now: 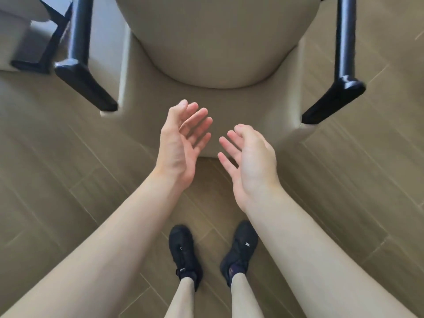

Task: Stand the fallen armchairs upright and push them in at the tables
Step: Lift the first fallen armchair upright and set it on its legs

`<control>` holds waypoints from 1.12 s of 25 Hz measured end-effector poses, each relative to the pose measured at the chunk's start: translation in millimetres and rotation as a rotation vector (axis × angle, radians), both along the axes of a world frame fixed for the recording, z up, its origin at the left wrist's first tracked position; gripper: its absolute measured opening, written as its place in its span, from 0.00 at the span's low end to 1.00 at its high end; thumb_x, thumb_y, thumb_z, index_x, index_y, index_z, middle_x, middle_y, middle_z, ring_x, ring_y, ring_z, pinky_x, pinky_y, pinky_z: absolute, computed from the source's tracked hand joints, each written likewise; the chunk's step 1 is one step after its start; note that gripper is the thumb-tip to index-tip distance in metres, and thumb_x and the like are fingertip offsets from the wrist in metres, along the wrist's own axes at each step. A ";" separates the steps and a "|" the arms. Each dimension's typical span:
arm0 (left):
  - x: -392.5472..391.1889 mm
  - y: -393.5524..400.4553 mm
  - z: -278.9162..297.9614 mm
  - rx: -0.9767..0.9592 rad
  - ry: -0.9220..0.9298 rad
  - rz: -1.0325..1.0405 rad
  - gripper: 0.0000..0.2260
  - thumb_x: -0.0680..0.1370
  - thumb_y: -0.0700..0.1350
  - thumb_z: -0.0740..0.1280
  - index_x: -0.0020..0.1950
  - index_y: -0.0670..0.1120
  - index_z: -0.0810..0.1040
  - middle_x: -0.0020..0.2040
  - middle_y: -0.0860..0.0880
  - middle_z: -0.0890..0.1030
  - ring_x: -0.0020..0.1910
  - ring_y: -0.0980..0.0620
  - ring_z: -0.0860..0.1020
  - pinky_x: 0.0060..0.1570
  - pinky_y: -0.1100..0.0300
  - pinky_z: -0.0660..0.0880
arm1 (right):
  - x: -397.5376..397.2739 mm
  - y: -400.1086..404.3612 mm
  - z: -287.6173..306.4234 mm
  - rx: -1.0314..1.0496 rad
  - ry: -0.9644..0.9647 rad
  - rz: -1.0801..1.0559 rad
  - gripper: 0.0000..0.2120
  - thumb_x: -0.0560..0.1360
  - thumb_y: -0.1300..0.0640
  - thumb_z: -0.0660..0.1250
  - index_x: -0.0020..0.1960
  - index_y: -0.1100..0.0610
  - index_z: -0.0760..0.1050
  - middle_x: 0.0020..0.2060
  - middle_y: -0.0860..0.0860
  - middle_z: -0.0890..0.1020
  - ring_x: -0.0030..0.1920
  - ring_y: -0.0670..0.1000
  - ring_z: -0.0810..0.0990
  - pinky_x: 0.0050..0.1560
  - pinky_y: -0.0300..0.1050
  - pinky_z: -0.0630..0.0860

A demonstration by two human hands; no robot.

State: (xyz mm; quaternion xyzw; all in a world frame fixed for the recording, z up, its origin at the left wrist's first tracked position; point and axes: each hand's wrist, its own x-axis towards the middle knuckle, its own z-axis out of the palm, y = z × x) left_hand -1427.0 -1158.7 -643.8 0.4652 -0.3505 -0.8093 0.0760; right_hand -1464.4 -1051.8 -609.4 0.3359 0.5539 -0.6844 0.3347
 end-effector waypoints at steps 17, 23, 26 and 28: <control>14.2 15.0 -330.7 0.171 -0.267 0.107 0.25 0.77 0.58 0.71 0.70 0.47 0.75 0.65 0.48 0.78 0.61 0.50 0.79 0.65 0.52 0.73 | 12.4 -8.7 -352.0 0.136 -0.196 -0.009 0.19 0.75 0.50 0.73 0.62 0.53 0.71 0.50 0.51 0.78 0.55 0.50 0.81 0.60 0.52 0.78; 4.8 7.6 -415.4 0.234 -0.294 0.224 0.30 0.76 0.57 0.72 0.72 0.43 0.69 0.63 0.45 0.78 0.57 0.50 0.80 0.66 0.52 0.74 | 3.1 -15.5 -450.0 0.136 -0.170 -0.115 0.16 0.73 0.48 0.75 0.54 0.53 0.71 0.49 0.52 0.79 0.55 0.51 0.81 0.62 0.53 0.78; 1.7 1.5 -446.6 0.197 -0.299 0.253 0.26 0.75 0.57 0.74 0.66 0.45 0.71 0.61 0.45 0.77 0.58 0.50 0.79 0.63 0.54 0.75 | -7.4 -17.6 -482.9 0.121 -0.109 -0.191 0.21 0.69 0.44 0.77 0.51 0.50 0.70 0.54 0.50 0.79 0.57 0.51 0.80 0.61 0.52 0.78; 4.2 -1.6 -462.4 0.183 -0.272 0.278 0.29 0.74 0.58 0.74 0.70 0.47 0.70 0.66 0.46 0.76 0.63 0.50 0.77 0.68 0.54 0.72 | -13.1 -12.9 -497.5 0.097 -0.061 -0.236 0.24 0.66 0.43 0.79 0.54 0.49 0.70 0.58 0.48 0.78 0.60 0.51 0.79 0.62 0.53 0.78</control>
